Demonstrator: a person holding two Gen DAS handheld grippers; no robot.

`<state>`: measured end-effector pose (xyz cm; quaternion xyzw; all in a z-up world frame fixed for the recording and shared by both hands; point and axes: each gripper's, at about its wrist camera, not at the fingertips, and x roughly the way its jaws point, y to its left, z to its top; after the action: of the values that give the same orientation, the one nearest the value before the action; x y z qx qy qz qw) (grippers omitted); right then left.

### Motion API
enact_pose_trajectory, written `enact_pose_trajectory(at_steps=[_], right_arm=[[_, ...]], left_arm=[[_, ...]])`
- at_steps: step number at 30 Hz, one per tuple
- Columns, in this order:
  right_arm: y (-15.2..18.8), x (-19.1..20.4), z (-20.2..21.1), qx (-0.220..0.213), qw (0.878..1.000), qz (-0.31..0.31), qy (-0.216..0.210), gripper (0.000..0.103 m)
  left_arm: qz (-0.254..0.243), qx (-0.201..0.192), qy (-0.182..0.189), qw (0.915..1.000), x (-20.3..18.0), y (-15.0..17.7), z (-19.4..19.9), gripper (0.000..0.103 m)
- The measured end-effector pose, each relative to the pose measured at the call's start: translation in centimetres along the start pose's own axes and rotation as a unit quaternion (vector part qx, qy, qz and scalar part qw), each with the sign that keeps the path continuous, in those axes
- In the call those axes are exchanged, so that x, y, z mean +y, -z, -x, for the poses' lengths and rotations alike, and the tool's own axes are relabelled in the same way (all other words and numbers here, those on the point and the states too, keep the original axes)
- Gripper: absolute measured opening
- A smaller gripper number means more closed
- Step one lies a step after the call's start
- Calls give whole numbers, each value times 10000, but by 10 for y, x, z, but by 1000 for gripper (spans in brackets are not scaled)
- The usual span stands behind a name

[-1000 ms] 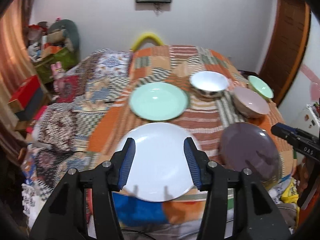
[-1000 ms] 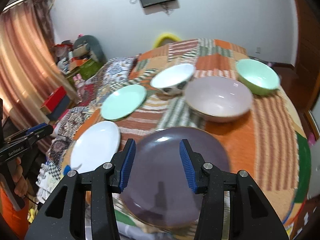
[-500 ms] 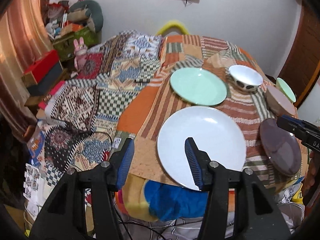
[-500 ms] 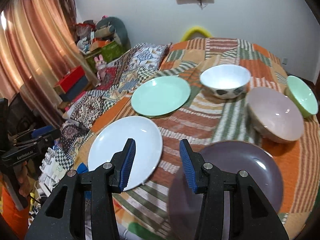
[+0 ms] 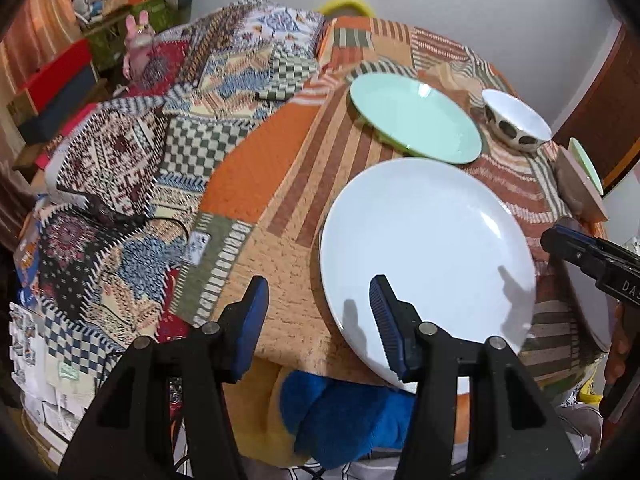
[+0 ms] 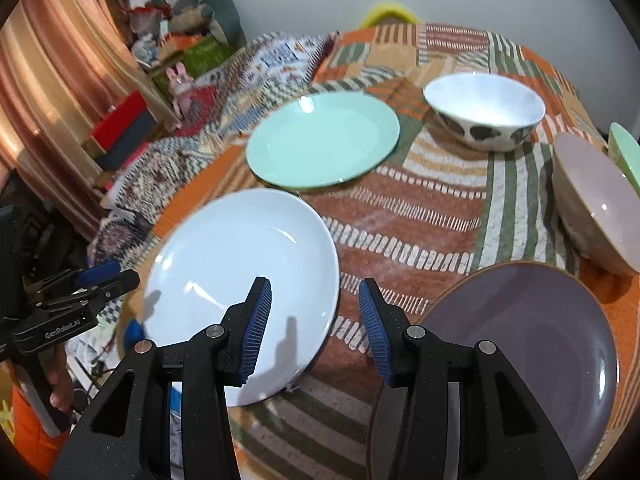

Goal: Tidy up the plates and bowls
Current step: 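Close both grippers on the white plate rim and lift it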

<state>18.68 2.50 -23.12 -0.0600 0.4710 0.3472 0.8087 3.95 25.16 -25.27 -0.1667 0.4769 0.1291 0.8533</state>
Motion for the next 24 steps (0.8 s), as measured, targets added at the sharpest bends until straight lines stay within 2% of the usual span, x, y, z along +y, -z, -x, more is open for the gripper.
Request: enact_pose_trajectory(at_steps=[5,8,12,15,20,24], right_arm=[[0,0,-16,293,9995,-104,35,42],[-2,0,-25,428,9989,-168,131,42],[-2,-1,-32,562,9981,-237,125,34],[-1,-1,-34,602,9977,-277,120,28],[0,0,-40,683,9971,-248,208,27],[1,8,-42,739,9968,-26,302,28]], left_arm=[[-4,46,126,9999,2,-2,-14,49],[7,158,234,9996,4,-4,-23,41],[56,235,373,9990,7,-5,-31,33],[70,194,440,9988,6,-6,-33,32],[119,267,687,9972,3,-7,-39,26],[77,219,643,9977,1,-7,-38,26]])
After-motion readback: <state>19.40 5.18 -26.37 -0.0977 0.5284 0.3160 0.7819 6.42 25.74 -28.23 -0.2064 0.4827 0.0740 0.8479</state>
